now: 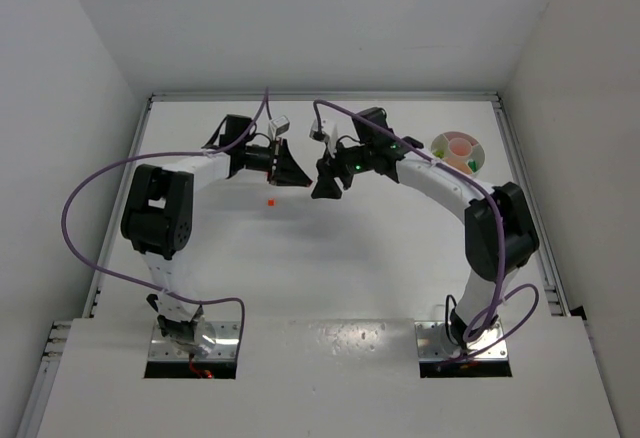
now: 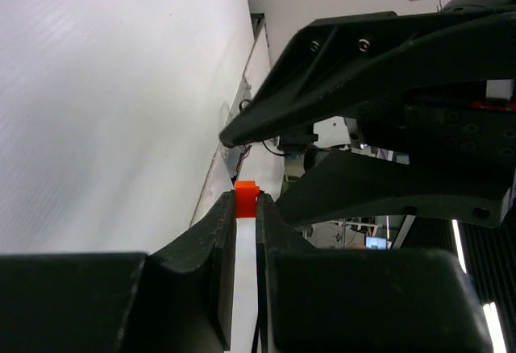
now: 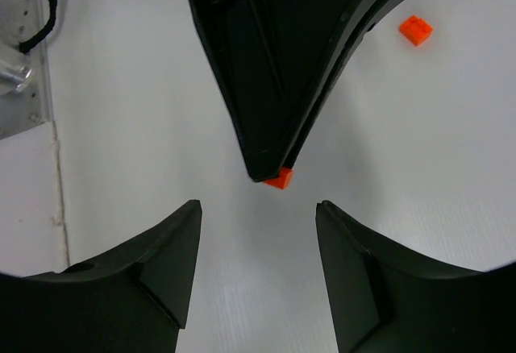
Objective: Sort the legos into containers by color
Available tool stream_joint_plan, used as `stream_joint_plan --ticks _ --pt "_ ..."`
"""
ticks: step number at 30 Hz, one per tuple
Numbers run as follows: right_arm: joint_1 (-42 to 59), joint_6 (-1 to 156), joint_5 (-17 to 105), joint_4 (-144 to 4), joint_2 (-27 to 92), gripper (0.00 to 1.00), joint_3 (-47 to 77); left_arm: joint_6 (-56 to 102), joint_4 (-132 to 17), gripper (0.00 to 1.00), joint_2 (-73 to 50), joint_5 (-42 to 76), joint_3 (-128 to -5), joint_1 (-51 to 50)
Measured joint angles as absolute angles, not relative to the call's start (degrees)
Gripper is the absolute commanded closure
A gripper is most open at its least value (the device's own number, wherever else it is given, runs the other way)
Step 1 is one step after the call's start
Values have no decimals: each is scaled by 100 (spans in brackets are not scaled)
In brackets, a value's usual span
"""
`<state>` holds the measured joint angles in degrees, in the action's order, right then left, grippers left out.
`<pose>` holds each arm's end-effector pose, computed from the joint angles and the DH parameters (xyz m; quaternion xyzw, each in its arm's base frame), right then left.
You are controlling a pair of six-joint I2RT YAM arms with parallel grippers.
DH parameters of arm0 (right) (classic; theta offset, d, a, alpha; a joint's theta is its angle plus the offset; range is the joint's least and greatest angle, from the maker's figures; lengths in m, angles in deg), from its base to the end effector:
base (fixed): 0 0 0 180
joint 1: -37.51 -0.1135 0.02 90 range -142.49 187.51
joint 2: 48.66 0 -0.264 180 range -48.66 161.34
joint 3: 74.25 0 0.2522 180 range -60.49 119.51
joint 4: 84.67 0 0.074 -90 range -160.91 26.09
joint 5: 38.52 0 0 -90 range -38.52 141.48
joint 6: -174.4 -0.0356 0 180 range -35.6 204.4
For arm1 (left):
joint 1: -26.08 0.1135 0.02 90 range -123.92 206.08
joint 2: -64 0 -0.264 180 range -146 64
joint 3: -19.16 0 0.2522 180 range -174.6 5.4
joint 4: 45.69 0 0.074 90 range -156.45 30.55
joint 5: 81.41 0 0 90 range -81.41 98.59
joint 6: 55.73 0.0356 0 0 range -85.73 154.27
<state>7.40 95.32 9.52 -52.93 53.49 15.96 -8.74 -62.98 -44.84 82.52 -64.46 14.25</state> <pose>0.3297 0.2187 0.2500 -0.4327 0.7547 0.3858 0.3072 0.3798 -0.1145 0.1992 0.0367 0.7695 -0.6367 0.0321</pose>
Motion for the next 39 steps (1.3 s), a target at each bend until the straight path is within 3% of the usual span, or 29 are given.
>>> stream_joint_plan --ticks 13,20,32,39 --pt "740 9536 1092 -6099 5301 44 1152 -985 -6259 100 -4484 8246 -6381 1329" --pt "740 9469 1062 -6237 5301 58 1152 -994 -6257 100 -4484 8244 -6374 1326" --pt "657 9445 939 -6314 5314 65 1152 -994 -6257 100 -4484 8237 -6374 1326" --pt "627 9466 952 -6318 5336 87 1152 -1005 -6298 100 -4486 8217 -6374 1313"
